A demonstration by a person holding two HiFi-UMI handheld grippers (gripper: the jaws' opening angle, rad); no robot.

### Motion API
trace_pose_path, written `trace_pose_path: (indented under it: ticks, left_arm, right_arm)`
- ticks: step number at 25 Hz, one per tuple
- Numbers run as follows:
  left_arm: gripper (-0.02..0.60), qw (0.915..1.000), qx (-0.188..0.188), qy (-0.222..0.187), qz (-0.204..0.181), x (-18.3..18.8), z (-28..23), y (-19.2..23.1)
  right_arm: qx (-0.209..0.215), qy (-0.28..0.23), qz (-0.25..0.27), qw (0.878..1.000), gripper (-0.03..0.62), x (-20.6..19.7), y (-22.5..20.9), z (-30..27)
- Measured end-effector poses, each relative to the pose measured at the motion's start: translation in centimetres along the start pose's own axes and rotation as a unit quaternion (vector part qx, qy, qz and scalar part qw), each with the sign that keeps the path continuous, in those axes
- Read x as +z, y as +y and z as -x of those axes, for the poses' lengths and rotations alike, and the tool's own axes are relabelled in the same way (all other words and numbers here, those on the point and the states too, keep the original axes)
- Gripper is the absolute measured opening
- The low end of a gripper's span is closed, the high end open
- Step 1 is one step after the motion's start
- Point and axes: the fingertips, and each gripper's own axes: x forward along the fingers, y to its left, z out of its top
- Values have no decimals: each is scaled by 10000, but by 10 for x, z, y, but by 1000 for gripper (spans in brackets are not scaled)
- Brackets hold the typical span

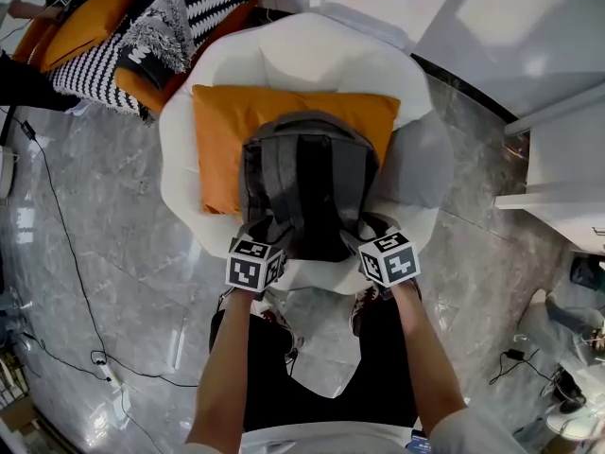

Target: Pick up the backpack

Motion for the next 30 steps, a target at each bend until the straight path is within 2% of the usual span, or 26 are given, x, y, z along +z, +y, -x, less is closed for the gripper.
trace_pose_path:
  ticks: [8, 18, 20, 22, 24, 25, 30]
  left_arm:
    - [252, 9990, -271, 13, 357, -9, -25, 3]
    - [258, 9975, -665, -130, 215, 2, -48, 1]
    - [233, 9973, -692, -154, 178, 5, -48, 1]
    - [202, 9972, -720, -123, 149, 4, -46, -3]
    - [198, 9970, -751, -62, 173, 2, -43, -6]
    - [188, 9969, -758, -42, 191, 3, -41, -7]
    - [118, 9973, -683, 94, 252, 2, -32, -10]
  right_arm:
    - [86, 268, -53, 9996, 230, -9, -5, -24]
    - [249, 522, 7, 9983, 229, -9, 0, -52]
    - [242, 571, 40, 9981, 227, -9, 1, -53]
    - [140, 645, 74, 9978, 188, -11, 0, -50]
    - [-10, 734, 73, 9973, 82, -13, -2, -45]
    - [-47, 766, 68, 9970, 61, -11, -2, -43]
    - [-63, 940, 100, 9955, 44, -11, 8, -35]
